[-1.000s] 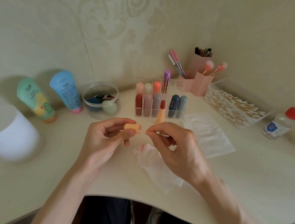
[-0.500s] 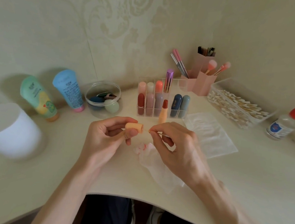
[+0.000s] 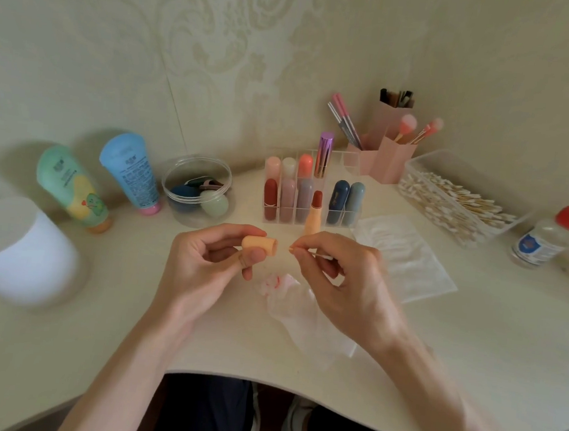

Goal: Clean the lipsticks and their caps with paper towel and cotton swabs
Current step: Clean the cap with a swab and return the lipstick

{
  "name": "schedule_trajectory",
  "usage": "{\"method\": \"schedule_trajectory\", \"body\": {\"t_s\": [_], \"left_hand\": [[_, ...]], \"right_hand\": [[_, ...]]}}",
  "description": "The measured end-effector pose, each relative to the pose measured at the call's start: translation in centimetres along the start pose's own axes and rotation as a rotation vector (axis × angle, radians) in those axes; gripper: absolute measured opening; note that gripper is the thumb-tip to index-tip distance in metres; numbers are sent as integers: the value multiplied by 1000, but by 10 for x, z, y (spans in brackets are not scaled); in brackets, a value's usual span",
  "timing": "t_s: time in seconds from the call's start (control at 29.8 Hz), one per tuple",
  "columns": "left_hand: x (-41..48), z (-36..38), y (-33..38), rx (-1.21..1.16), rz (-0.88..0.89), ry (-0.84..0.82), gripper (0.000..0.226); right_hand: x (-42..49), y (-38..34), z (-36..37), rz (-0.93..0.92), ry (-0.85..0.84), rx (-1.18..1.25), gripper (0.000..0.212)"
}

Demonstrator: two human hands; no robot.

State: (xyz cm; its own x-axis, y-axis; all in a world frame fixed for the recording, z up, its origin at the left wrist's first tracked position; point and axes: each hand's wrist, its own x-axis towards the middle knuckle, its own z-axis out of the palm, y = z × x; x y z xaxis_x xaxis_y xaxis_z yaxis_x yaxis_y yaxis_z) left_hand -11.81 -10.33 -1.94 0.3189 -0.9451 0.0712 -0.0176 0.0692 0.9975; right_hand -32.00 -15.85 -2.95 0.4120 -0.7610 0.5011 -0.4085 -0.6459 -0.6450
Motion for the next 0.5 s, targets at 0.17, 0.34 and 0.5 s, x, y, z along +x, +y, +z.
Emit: {"method": "schedule_trajectory", "body": {"t_s": [0.17,0.34,0.5], "left_hand": [[1,-1,0,18,-26,2,28],[2,2,2,26,-49,-24,28],[4,6,5,43,-67,-44,23]], "right_hand": [[2,-2,-5,28,-126,109,7],[11,14,-29,158,-166,99,9],[17,48,-65,377,-10,-196,10]]}}
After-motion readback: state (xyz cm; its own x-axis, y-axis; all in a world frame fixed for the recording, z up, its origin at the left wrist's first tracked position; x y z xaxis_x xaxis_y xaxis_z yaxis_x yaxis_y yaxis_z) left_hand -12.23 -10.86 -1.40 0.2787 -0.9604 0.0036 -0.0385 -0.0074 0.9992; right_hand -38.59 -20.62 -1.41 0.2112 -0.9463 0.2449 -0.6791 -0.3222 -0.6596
